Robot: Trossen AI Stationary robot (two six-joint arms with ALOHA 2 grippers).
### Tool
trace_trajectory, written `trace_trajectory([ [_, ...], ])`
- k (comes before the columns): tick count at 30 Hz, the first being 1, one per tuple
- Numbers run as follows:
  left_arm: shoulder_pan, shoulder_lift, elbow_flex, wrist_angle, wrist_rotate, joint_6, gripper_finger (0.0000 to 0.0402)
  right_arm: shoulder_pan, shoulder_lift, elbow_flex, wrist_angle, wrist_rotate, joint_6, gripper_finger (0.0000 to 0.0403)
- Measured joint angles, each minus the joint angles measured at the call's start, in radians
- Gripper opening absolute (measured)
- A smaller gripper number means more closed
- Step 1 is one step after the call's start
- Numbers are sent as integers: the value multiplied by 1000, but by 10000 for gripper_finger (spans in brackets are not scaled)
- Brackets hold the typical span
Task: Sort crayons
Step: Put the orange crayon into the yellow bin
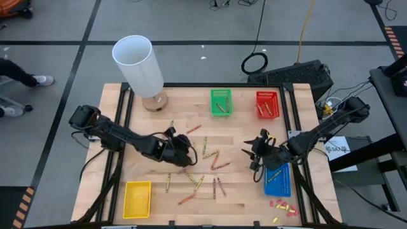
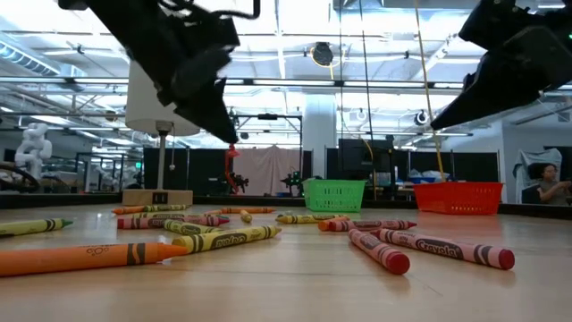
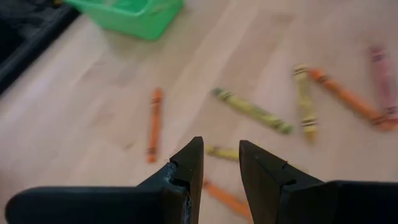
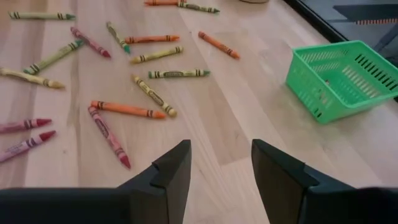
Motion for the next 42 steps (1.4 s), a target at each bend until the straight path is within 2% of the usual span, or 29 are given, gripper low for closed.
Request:
trace_trajectory([
  [5, -4, 0, 0, 62, -10, 1, 102, -2, 0, 0, 35, 3, -2, 155],
  [12, -4, 26, 0, 41, -13, -5, 102, -2, 0, 0, 41, 4, -3, 155],
  [15, -12, 31, 0, 5, 30, -170, 102, -2, 0, 0, 39, 4, -3, 155],
  [19, -33, 33, 0, -146, 29, -457, 102, -2, 0, 0, 34, 3, -1, 155],
  [26, -63, 33, 0, -434, 30, -779, 102, -2, 20, 0, 36, 2, 3, 155],
  [30, -91, 33, 0, -532, -25, -874, 102, -2, 49, 0, 37, 12, 1, 155],
  [34, -110, 33, 0, -556, -36, -965, 102, -2, 71, 0, 39, 26, 1, 155],
  [42, -115, 33, -19, -593, -38, -1023, 102, -2, 75, 0, 51, 27, 0, 155],
])
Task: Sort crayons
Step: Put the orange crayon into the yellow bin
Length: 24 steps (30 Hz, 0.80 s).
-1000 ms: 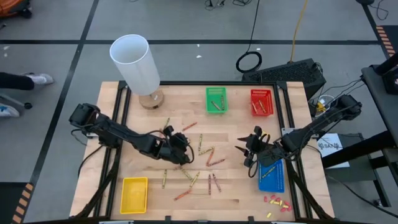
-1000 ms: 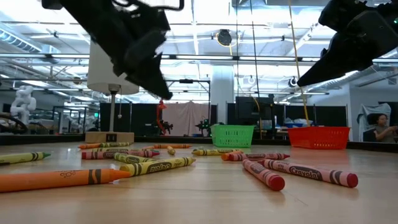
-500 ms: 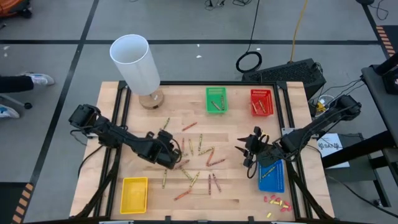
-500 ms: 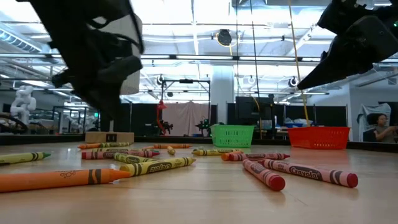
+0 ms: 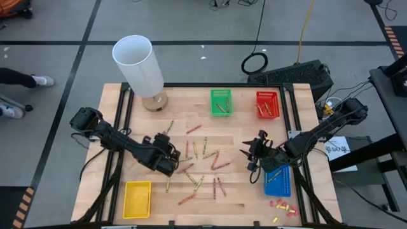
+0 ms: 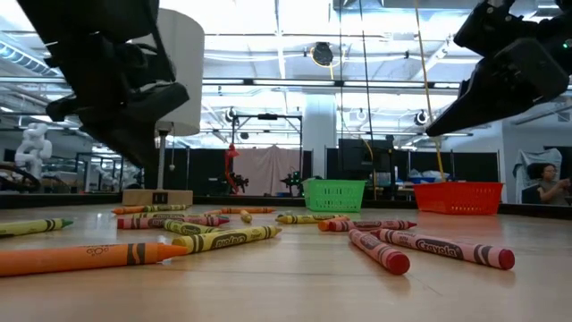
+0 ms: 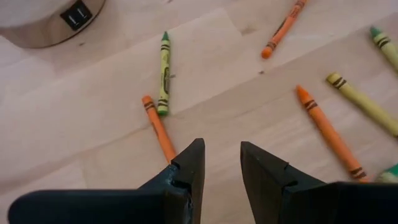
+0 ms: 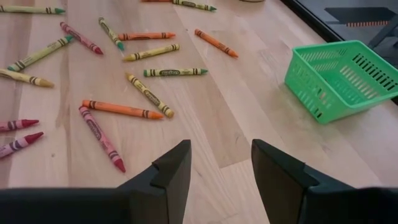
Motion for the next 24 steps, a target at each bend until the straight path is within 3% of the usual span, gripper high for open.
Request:
trace_trajectory([
  [13, 8, 0, -165, 53, 33, -175, 102, 0, 0, 0, 15, 0, -19, 155],
  [24, 14, 0, -181, 86, 11, -182, 102, 0, 0, 0, 21, 0, -26, 155],
])
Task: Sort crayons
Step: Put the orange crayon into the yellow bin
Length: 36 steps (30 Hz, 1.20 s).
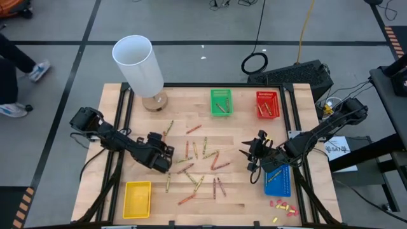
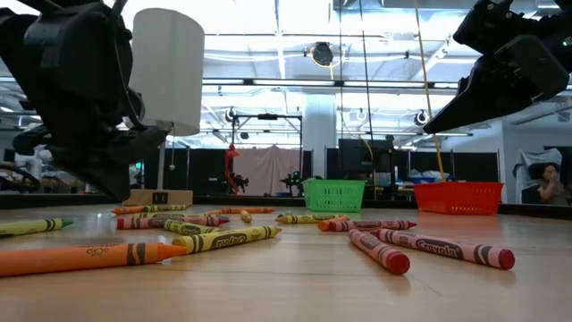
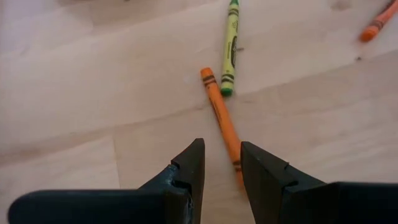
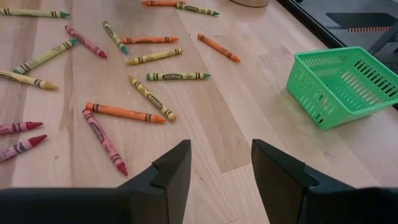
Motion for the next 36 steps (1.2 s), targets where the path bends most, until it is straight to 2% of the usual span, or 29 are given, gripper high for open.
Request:
trace_trajectory([
  [9, 39, 7, 0, 40, -37, 29, 102, 0, 0, 0, 0, 0, 0, 155],
  [17, 63, 80, 0, 38, -35, 28, 102, 0, 0, 0, 0, 0, 0, 155],
  [36, 77, 104, 2, 99, 28, 114, 99, 0, 0, 0, 0, 0, 0, 155],
])
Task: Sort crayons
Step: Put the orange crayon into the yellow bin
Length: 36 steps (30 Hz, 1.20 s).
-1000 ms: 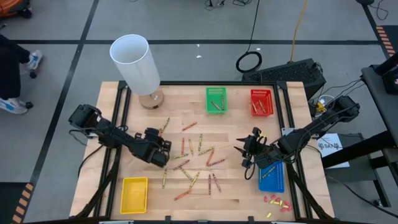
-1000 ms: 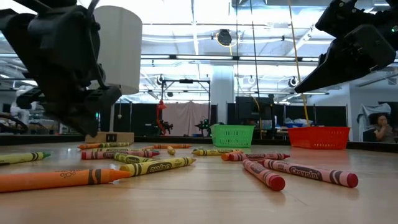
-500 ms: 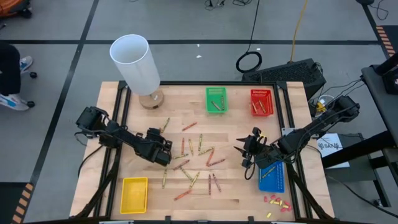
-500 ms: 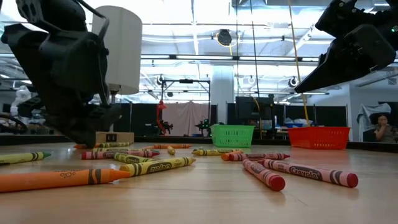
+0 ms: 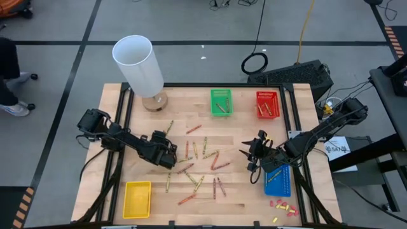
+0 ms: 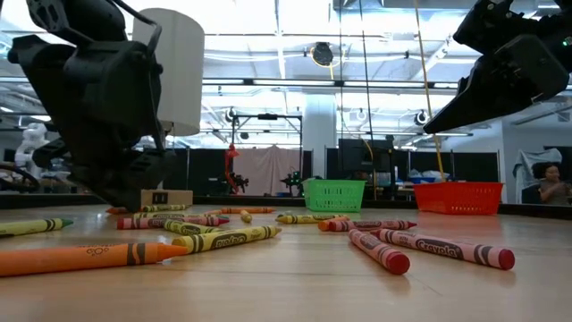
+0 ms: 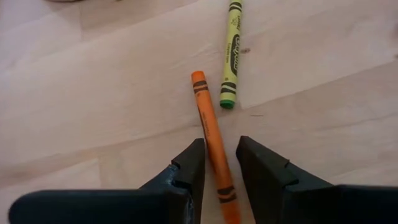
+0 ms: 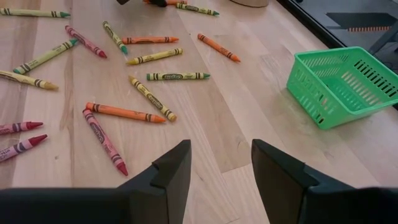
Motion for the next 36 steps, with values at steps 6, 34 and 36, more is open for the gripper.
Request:
trace_trajectory([
  [6, 2, 0, 1, 10, 12, 72, 51, 0, 0, 0, 0, 0, 0, 155],
  [34, -10, -143, 123, -226, 152, 385, 15, 0, 0, 0, -2, 0, -4, 155],
  [36, -28, -163, 160, -278, 164, 414, 15, 0, 0, 0, -2, 0, -4, 155],
])
